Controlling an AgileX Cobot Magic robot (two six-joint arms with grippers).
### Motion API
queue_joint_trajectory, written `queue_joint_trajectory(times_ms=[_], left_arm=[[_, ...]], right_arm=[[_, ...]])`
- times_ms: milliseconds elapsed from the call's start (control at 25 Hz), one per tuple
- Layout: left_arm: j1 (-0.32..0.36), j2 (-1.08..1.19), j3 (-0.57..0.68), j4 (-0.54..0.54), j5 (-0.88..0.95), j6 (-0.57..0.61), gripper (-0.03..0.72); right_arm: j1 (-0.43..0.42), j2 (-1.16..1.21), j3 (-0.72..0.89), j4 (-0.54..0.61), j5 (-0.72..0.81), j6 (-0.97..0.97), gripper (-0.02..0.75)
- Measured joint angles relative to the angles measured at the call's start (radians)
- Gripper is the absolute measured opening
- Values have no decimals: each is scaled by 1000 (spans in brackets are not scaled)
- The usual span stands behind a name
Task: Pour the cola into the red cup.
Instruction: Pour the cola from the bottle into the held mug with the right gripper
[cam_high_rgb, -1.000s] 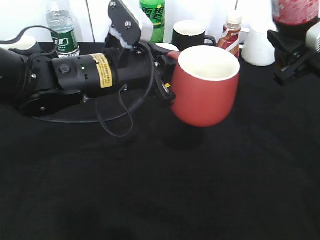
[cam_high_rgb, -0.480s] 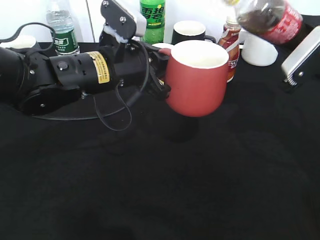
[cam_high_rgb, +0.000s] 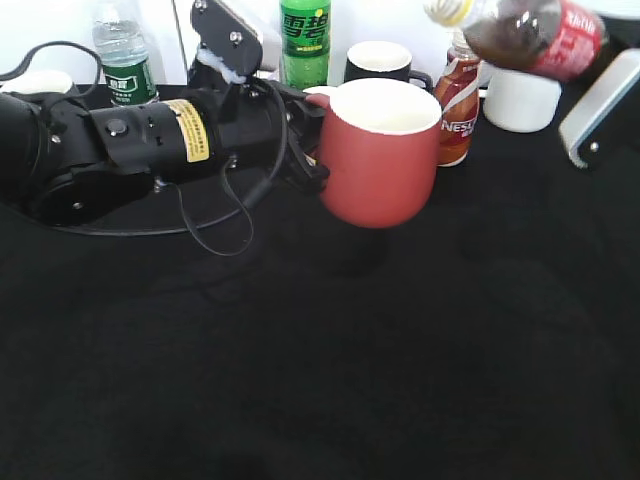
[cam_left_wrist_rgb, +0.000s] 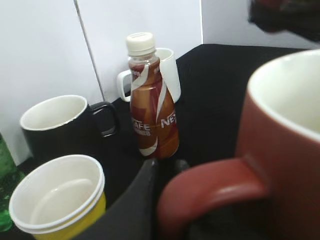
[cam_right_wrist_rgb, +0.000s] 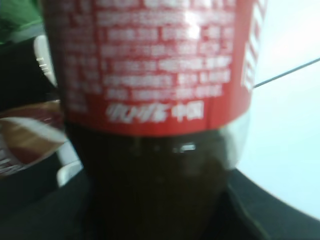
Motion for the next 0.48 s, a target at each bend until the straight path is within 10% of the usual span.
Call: queue_joint_trajectory(times_ms=[480], left_arm=[[1, 39, -3, 0, -70, 26, 64]], right_arm=[[0, -1, -33, -47, -1, -173, 368]])
